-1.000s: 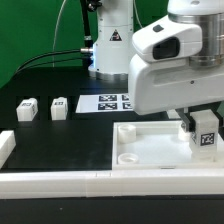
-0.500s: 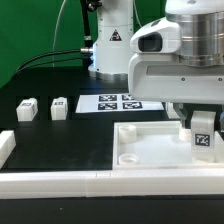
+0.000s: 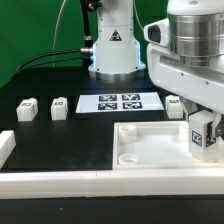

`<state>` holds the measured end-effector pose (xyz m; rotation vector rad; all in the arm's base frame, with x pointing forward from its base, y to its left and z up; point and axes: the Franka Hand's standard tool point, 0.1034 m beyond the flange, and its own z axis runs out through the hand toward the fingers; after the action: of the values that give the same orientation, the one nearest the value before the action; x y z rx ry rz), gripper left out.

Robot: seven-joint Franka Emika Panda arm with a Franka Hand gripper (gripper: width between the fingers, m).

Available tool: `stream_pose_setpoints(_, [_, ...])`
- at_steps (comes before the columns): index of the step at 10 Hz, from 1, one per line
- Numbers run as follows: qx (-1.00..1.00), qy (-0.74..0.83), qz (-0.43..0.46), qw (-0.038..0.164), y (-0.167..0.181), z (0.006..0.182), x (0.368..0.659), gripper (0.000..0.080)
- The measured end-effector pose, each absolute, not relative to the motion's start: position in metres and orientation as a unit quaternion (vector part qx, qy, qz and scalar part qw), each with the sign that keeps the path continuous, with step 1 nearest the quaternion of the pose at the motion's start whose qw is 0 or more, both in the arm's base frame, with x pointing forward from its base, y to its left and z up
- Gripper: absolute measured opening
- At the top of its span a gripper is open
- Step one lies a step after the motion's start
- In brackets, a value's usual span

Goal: Assemble one leg

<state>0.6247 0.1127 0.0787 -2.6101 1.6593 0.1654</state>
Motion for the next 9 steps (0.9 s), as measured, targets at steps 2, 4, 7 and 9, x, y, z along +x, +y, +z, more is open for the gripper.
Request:
stream_pose_setpoints(2, [-0.794, 0.605, 0.056, 0.019, 0.1127, 0.0785, 0.6247, 0.0294])
stream_pose_setpoints(4, [-0.799, 0.598, 0.056, 0.019, 0.113, 0.0784, 0.6246, 0.0294])
stream_pose_setpoints(7, [-0.839, 0.54, 0.055, 0.023, 0.1134, 0.0781, 0.6244, 0.0589])
stream_pose_setpoints(9, [-0.899, 0.433, 0.052, 0.029, 0.1107, 0.0761, 0.6249, 0.0646])
